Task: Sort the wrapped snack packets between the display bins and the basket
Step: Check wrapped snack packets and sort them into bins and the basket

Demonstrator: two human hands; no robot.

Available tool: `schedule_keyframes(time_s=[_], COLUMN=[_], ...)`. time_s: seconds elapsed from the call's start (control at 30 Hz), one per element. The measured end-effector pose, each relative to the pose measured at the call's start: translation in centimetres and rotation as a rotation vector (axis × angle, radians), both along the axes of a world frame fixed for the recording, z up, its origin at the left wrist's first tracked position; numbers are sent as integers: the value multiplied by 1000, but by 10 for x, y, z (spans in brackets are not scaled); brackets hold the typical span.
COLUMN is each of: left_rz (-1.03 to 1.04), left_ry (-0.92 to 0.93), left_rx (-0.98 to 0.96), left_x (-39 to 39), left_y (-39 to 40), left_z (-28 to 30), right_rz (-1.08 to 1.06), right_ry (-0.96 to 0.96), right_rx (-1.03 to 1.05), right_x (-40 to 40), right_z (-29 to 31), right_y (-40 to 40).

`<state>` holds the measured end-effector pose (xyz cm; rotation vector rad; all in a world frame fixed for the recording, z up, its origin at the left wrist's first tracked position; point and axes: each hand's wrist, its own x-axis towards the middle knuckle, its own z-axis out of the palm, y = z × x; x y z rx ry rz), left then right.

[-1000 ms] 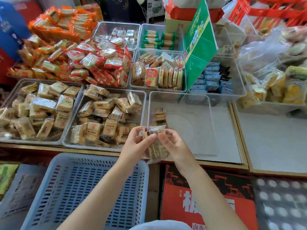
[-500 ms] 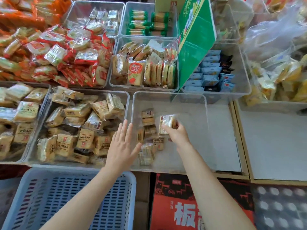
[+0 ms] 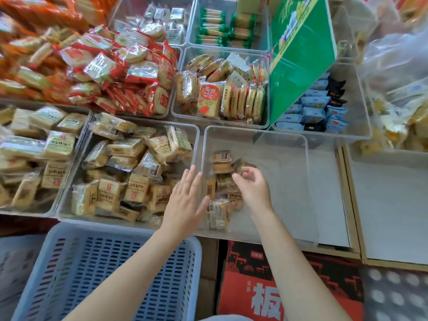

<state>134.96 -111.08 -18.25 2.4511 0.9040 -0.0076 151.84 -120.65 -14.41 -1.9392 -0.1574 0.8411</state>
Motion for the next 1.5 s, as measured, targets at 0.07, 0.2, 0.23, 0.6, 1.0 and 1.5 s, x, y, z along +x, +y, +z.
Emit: schedule_keyframes(time_s=[0.07,0.2,0.23,0.6,1.0,1.5], left_rz=[46,328,398,500,255,609], left_ry=[-55,-110,-89,30,268,-460], left_rx=[1,73,86,168,120,-327], left_x=[-19,-88,-105,-153,-152,-154], left_y=[6,32,42,112,144,119], left_z=[6,12,13,14,25,65], right_rz=[95,314,355,234,119,278], right_ry=[8,59,76,207,256,292], right_rx=[52,106,101,-107,-106,104], right_x=[-23,-72,-84,-133,-129,-150], right_z=[23,37,36,-5,-14,18], right_y=[15,59,71,152,168,103])
